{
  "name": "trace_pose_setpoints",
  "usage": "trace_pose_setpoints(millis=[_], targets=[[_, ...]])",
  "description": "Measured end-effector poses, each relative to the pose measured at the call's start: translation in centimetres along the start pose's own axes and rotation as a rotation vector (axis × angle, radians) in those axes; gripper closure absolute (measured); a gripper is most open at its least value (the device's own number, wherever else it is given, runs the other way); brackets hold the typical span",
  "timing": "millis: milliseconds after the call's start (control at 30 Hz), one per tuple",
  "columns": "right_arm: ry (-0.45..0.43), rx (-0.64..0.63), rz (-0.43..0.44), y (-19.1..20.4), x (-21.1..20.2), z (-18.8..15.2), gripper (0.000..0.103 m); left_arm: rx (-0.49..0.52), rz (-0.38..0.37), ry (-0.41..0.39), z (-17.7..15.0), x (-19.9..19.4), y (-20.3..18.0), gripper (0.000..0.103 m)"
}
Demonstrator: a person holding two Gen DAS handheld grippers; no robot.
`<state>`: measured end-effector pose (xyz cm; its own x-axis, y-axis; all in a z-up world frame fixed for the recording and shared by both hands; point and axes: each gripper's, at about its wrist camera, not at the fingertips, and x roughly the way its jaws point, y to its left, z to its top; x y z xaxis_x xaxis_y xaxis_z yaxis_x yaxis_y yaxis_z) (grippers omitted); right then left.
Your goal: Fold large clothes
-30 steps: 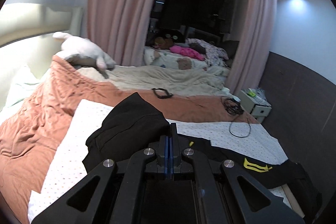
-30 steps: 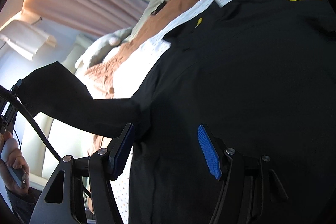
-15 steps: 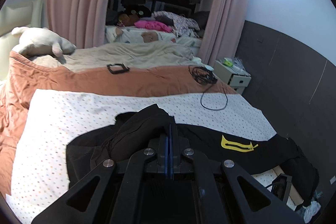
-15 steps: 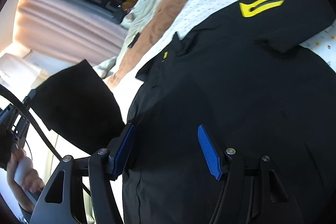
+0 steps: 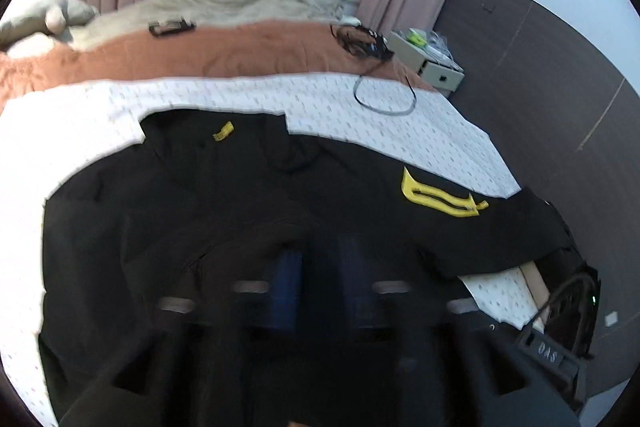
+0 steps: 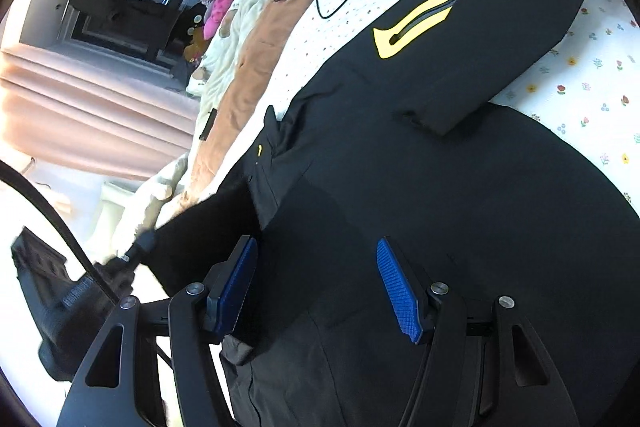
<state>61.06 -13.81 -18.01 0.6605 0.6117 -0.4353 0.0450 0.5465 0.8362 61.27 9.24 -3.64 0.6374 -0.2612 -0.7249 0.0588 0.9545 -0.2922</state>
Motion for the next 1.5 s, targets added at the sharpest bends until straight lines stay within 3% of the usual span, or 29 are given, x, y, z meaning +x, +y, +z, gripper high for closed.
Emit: trace_pose_setpoints(millis=[33, 200, 367, 567, 800, 967, 1200, 1400, 1467, 1500], targets=[[0.000, -0.001, 0.002, 0.0, 0.0, -0.1, 0.042, 0.001, -0.015, 0.003, -0.3, 0.0, 0.0, 0.000], [0.004, -0.029, 0.010, 0.7, -0.2, -0.5, 0.042, -0.025, 0.032, -0.026, -2.3, -2.7, 1.1, 0.000], [0.031, -0.117, 0.003, 2.0, 0.4, -1.1, 0.042, -0.100, 0.149, -0.124, -5.0, -6.7, 3.8, 0.000], [0.064, -0.258, -0.027, 4.7, 1.5, -2.7, 0.042, -0.192, 0.211, -0.218, -8.8, -11.5, 8.0, 0.000], [0.107, -0.487, -0.147, 8.3, 4.6, -5.3, 0.042, -0.296, 0.268, -0.240, -12.0, -13.0, 14.1, 0.013], [0.103, -0.638, -0.264, 10.2, 7.4, -7.4, 0.042, -0.326, 0.305, -0.224, -13.8, -13.1, 17.9, 0.014], [0.138, -0.729, -0.429, 9.7, 11.6, -9.1, 0.042, -0.411, 0.316, -0.209, -16.7, -13.9, 23.1, 0.014], [0.136, -0.769, -0.535, 8.7, 14.5, -9.5, 0.043, -0.436, 0.314, -0.213, -17.3, -14.4, 24.5, 0.014], [0.129, -0.790, -0.548, 9.2, 14.8, -9.8, 0.057, -0.455, 0.292, -0.224, -17.4, -14.7, 24.8, 0.014], [0.125, -0.794, -0.554, 9.6, 14.7, -10.2, 0.069, -0.459, 0.287, -0.228, -17.4, -14.8, 24.8, 0.015]])
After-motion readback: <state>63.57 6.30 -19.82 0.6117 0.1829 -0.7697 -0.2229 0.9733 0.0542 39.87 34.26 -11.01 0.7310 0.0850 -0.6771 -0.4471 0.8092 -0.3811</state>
